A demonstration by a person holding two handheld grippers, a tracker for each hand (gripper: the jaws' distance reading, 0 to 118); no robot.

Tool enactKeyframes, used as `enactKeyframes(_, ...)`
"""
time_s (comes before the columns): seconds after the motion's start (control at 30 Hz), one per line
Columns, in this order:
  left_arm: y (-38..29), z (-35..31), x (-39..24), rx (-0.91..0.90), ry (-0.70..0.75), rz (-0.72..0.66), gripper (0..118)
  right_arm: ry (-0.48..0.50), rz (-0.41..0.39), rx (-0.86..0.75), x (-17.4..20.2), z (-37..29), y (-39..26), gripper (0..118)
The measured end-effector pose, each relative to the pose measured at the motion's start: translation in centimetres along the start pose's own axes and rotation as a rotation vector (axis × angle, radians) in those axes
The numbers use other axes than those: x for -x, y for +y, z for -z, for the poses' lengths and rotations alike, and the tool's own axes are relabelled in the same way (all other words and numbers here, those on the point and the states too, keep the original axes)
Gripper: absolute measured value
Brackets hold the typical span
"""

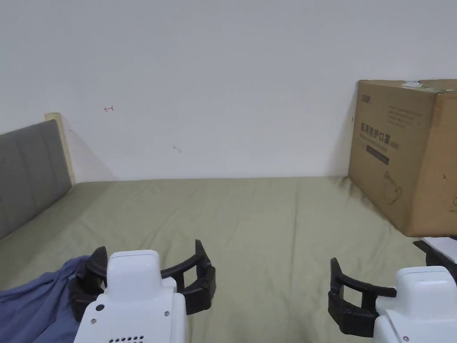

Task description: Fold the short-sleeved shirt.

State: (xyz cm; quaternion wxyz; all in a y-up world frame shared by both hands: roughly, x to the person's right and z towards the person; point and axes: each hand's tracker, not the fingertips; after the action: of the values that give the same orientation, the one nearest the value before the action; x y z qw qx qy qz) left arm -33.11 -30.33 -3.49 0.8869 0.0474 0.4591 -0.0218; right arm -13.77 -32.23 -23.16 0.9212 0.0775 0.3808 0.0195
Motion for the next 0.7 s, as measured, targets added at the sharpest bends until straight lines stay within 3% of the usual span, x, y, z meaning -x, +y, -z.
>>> enactKeyframes(0.7, 0.26, -0.04, -0.35, 0.034, -0.037, 0.051, 118, -0.006, 0.022, 0.059, -0.40, 0.42, 0.17, 118)
